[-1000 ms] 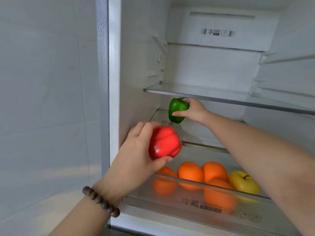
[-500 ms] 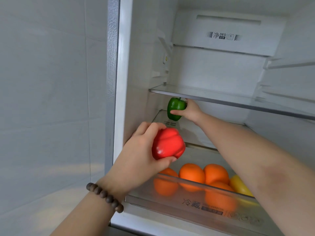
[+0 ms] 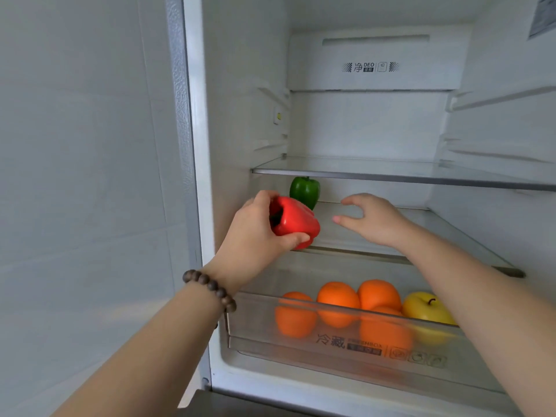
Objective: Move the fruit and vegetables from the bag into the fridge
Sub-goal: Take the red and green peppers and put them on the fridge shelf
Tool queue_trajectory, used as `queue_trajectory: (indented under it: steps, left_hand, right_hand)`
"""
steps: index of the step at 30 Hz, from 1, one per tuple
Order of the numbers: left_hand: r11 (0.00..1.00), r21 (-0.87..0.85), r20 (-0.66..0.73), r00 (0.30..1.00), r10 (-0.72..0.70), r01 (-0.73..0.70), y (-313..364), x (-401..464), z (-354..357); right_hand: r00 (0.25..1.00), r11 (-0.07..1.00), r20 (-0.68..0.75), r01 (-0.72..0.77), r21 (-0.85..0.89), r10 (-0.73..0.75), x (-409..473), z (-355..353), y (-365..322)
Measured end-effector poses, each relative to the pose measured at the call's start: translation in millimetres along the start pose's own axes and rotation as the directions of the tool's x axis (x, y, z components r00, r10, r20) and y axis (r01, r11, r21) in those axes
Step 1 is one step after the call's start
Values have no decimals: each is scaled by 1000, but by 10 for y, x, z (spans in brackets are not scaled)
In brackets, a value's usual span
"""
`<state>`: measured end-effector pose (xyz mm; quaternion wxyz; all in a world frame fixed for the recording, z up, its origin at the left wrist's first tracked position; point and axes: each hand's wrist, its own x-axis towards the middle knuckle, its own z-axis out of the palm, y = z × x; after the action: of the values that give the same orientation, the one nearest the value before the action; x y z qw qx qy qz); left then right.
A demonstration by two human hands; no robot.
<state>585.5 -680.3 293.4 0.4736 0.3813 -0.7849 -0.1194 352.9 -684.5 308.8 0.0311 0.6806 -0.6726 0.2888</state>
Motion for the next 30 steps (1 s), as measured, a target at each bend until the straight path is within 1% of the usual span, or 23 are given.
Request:
queue_trajectory:
  steps: [3,6,8,11,14,19,25,27,30]
  left_hand:
    - [998,59,10,1000,6,-6,49,135,27]
    - [997,67,48,998,-45,42,75,278,51]
    - [993,89,99,992,-83,74,77,338,94]
    - [984,135,158,978,-134,113,52,402,178]
    - [977,71,175,962,-209,199,20,490,241]
    - [935,4,168,922,-349,354,-59,617,362]
    - [905,-66,144,902,-408,420,-199,725,519]
    - [893,-64,132,891,-434,445,-241,752,569]
    - [898,-56,125,895,-427,436,-256,816,626]
  right_hand:
    - [997,998,69,44,-42,-41,-271,-73,-6]
    - [980,996,197,25,-84,-8,-385,-185,-6]
    - [977,994,211,10,-107,13,-425,-226,-7]
    - [982,993,189,-7,-118,29,-506,-165,24]
    - [991,995,126,-26,-92,38,-591,-87,69]
    - [998,999,46,-40,-37,41,-639,-35,100]
    - [999,999,11,-48,-7,48,-641,27,128]
    - [999,999,5,-42,-2,42,-643,38,135]
    - [999,999,-8,-41,10,41,-639,50,140]
